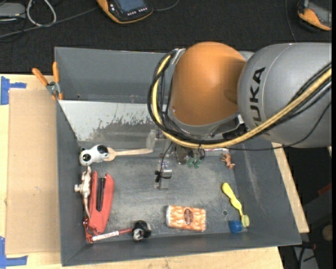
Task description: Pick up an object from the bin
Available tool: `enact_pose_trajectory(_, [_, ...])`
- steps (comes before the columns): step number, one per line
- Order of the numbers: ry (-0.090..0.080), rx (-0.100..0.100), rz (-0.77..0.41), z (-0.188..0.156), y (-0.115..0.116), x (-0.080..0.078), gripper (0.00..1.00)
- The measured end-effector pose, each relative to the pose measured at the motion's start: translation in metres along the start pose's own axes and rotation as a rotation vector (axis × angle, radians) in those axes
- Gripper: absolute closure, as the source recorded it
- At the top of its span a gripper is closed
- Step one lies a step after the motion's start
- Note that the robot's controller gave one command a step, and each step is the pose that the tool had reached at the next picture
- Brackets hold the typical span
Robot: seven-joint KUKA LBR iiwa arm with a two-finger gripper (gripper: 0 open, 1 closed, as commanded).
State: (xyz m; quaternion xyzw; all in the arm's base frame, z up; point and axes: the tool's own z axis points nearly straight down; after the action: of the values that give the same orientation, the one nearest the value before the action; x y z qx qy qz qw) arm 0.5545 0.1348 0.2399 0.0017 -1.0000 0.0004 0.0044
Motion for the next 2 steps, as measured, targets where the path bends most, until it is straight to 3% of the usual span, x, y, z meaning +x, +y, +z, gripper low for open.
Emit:
enact_pose_trajectory(1, [-0.008,-0.001,0.004,-0.005,-0.001,-0.002,0.0])
enact_pose_trajectory(2, [-0.01,-0.001,-0.103,0.063,-0.046,0.004,0.0])
